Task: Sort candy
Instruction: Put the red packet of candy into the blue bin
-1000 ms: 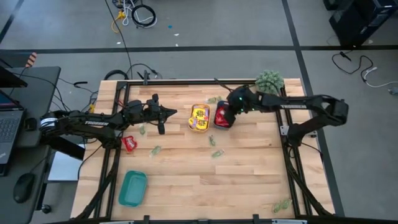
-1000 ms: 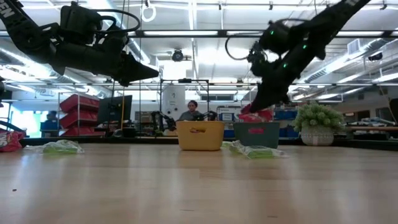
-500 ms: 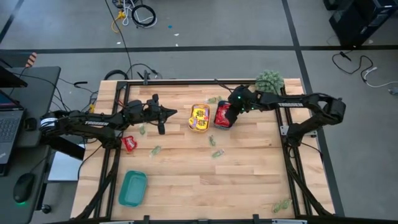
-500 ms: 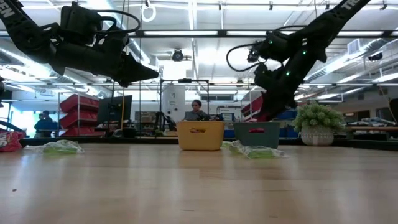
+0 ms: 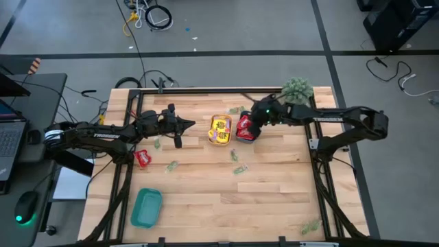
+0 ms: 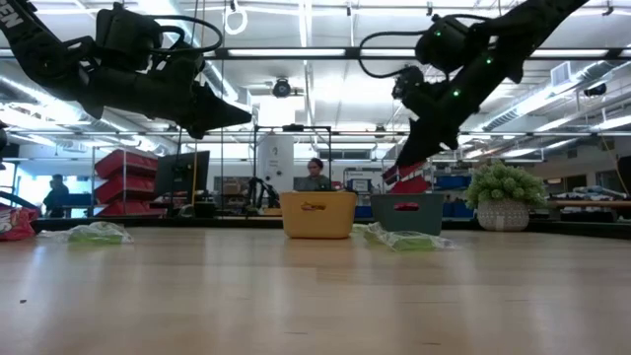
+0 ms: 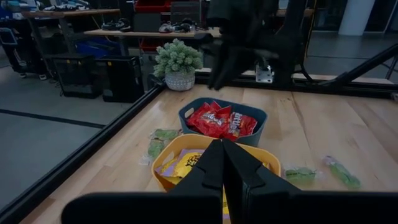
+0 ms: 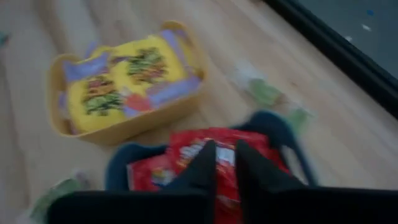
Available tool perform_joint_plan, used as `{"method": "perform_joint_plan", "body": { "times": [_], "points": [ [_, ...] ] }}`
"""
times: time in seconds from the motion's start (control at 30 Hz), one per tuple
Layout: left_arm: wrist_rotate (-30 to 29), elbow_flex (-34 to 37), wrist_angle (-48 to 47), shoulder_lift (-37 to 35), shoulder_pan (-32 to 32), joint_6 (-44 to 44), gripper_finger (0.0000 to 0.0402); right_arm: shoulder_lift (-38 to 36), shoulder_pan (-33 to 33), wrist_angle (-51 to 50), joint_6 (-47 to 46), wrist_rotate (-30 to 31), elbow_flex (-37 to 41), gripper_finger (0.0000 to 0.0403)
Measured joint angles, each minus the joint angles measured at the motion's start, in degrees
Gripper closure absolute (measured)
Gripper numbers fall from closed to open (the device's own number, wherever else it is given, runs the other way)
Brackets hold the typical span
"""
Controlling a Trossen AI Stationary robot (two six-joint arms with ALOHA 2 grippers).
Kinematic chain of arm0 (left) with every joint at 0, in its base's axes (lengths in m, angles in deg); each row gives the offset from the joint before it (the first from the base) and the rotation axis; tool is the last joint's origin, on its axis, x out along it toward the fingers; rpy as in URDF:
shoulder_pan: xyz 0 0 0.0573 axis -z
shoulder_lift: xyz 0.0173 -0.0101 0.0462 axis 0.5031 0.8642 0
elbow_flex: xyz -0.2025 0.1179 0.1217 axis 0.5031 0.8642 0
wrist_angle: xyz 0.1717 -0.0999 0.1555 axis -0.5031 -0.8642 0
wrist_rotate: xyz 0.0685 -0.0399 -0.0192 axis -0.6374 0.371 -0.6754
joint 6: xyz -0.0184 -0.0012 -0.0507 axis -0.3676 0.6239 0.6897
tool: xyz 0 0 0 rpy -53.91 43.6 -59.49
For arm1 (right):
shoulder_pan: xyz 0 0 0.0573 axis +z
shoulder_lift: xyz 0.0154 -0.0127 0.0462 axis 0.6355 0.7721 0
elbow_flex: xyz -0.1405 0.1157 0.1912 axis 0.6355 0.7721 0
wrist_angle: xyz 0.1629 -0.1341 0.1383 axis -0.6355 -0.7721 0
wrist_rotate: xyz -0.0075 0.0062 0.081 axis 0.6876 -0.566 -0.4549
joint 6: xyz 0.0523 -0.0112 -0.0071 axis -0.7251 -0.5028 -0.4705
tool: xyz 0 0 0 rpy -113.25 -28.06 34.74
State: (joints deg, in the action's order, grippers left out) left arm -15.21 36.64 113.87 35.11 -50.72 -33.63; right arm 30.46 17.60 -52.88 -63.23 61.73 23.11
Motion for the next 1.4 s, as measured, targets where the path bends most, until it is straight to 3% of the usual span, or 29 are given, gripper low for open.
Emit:
{"method": "perform_joint_plan", "body": {
  "times": [0.07, 0.37, 0.73, 1.13, 1.4],
  "points": [
    [0.00, 0.00, -0.04, 0.00, 0.00, 0.02, 0.0400, 2.69, 1.98, 4.11, 1.34, -0.06, 0.00, 0.0389],
    [0.00, 0.00, -1.19, 0.01, 0.00, 0.01, 0.0400, 13.58, 3.90, 10.24, 0.04, 2.05, 0.00, 0.0399],
    [0.01, -0.53, -5.34, 0.00, 0.00, 1.53, 0.0400, 16.13, 4.07, 10.05, 0.00, 2.45, -0.07, 0.0402],
    [0.37, -13.66, -34.07, 0.00, 0.00, 1.22, 0.0400, 7.27, 6.52, -0.20, 0.13, 6.06, 0.04, 0.0403],
    [0.53, -20.82, -52.53, 0.00, 0.02, -0.38, 0.0400, 8.31, 5.78, -5.71, 0.13, 8.62, 0.04, 0.0403]
  ]
}}
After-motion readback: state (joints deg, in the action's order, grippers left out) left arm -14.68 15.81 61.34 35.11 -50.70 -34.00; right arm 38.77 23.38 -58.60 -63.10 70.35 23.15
